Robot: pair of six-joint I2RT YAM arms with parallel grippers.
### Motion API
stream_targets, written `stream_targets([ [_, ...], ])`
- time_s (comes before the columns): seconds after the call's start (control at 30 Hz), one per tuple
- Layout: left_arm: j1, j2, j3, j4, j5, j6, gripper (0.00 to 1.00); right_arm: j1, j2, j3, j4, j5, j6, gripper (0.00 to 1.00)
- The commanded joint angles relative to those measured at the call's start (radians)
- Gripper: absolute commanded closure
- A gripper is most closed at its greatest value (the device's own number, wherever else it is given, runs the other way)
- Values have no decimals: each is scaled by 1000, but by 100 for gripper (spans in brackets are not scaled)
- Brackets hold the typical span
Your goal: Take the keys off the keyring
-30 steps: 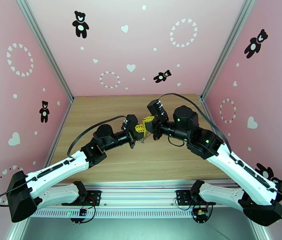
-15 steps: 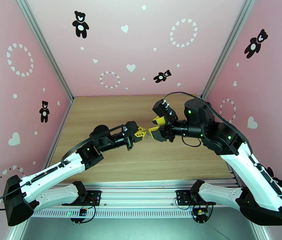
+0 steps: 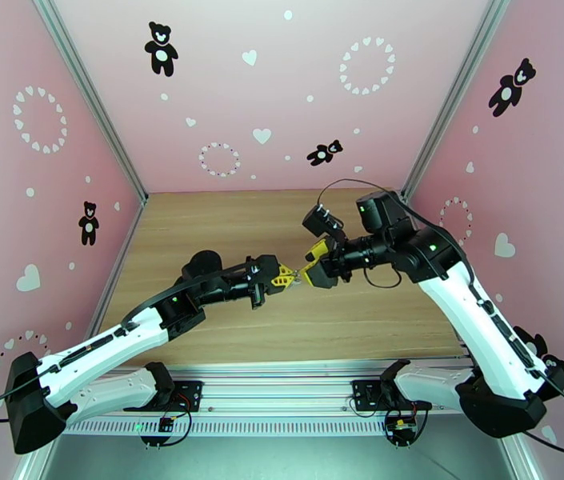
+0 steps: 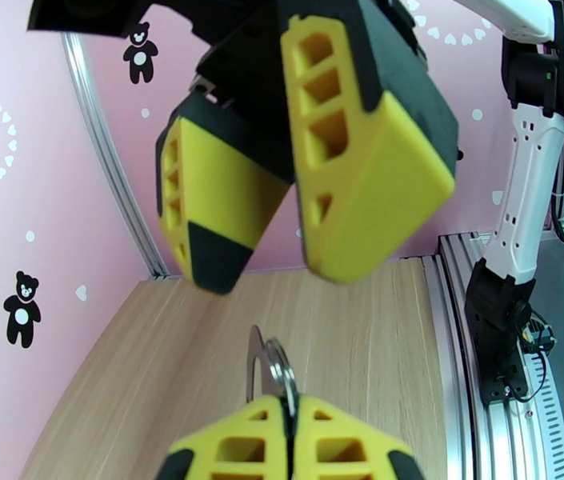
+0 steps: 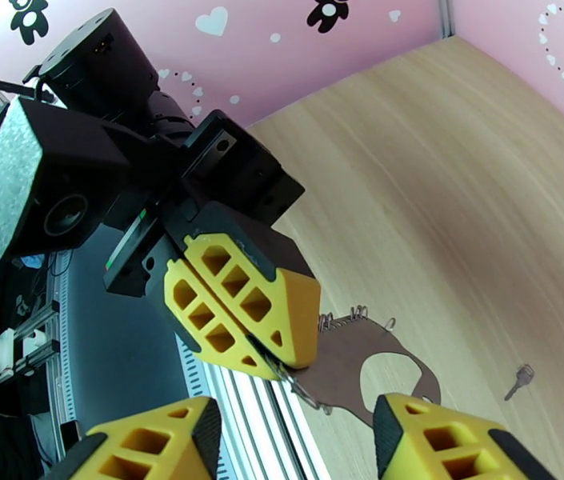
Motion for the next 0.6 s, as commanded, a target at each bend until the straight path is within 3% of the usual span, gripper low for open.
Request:
stream_targets([
  [0.0,-6,-2,45,0,25,17,100,-1,29,3,-6,-83,-25,46],
  [0.57,-5,16,53,24,-105,-6,100,3,2,-41,-37,-116,-26,77],
])
